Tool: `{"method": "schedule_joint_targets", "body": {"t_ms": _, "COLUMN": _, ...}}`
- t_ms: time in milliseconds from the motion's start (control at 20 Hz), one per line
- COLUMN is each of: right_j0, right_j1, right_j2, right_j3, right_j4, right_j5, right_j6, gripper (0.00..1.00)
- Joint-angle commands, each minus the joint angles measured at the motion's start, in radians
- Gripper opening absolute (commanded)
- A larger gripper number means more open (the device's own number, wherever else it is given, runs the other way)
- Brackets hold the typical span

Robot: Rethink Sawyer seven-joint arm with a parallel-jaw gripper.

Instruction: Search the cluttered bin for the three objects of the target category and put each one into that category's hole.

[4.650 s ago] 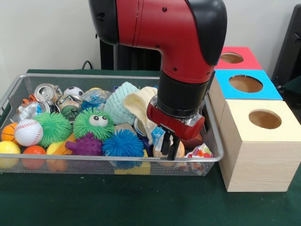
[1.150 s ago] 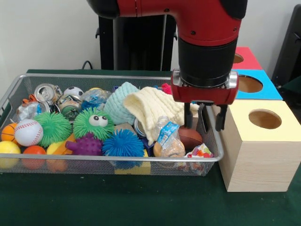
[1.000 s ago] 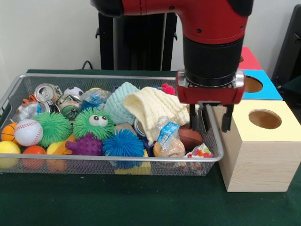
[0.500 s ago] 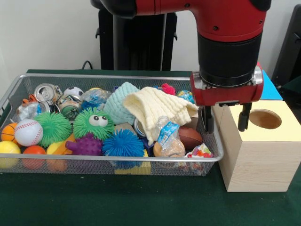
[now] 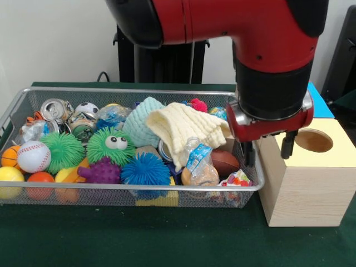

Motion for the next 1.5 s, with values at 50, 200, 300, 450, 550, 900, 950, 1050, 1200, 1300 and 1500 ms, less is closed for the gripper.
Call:
{"method": "schedule_joint_targets", "body": {"t_ms": 50, "right_j0": -0.026, "right_j1": 0.096, "right_j2": 0.082, "right_j3": -0.144, "right_j4": -0.09, "right_j5": 0.243, "right_j6": -0.503, "gripper": 1.0}}
{"method": "schedule_joint_targets", "body": {"t_ms": 200, "right_j0": -0.016, "right_j1": 0.075, "right_j2": 0.074, "right_j3": -0.188, "right_j4": -0.116, "right_j5": 0.314, "right_j6": -0.526, "gripper": 1.0}}
{"method": "schedule_joint_targets", "body": {"t_ms": 300, "right_j0": -0.01, "right_j1": 0.063, "right_j2": 0.071, "right_j3": -0.215, "right_j4": -0.135, "right_j5": 0.358, "right_j6": -0.548, "gripper": 1.0}}
{"method": "schedule_joint_targets", "body": {"t_ms": 450, "right_j0": -0.013, "right_j1": 0.043, "right_j2": 0.071, "right_j3": -0.258, "right_j4": -0.163, "right_j5": 0.444, "right_j6": -0.607, "gripper": 1.0}}
{"method": "schedule_joint_targets", "body": {"t_ms": 550, "right_j0": -0.013, "right_j1": 0.037, "right_j2": 0.077, "right_j3": -0.296, "right_j4": -0.188, "right_j5": 0.5, "right_j6": -0.647, "gripper": 1.0}}
{"method": "schedule_joint_targets", "body": {"t_ms": 900, "right_j0": -0.03, "right_j1": -0.027, "right_j2": 0.029, "right_j3": -0.273, "right_j4": -0.202, "right_j5": 0.547, "right_j6": -0.579, "gripper": 1.0}}
{"method": "schedule_joint_targets", "body": {"t_ms": 950, "right_j0": -0.032, "right_j1": -0.046, "right_j2": 0.015, "right_j3": -0.254, "right_j4": -0.198, "right_j5": 0.545, "right_j6": -0.556, "gripper": 1.0}}
{"method": "schedule_joint_targets", "body": {"t_ms": 1050, "right_j0": -0.039, "right_j1": -0.082, "right_j2": -0.008, "right_j3": -0.194, "right_j4": -0.18, "right_j5": 0.525, "right_j6": -0.509, "gripper": 1.0}}
{"method": "schedule_joint_targets", "body": {"t_ms": 1200, "right_j0": -0.042, "right_j1": -0.123, "right_j2": -0.044, "right_j3": -0.114, "right_j4": -0.163, "right_j5": 0.481, "right_j6": -0.431, "gripper": 1.0}}
{"method": "schedule_joint_targets", "body": {"t_ms": 1300, "right_j0": -0.041, "right_j1": -0.136, "right_j2": -0.058, "right_j3": -0.084, "right_j4": -0.164, "right_j5": 0.459, "right_j6": -0.403, "gripper": 1.0}}
{"method": "schedule_joint_targets", "body": {"t_ms": 1500, "right_j0": -0.027, "right_j1": -0.142, "right_j2": -0.094, "right_j3": -0.077, "right_j4": -0.198, "right_j5": 0.436, "right_j6": -0.366, "gripper": 1.0}}
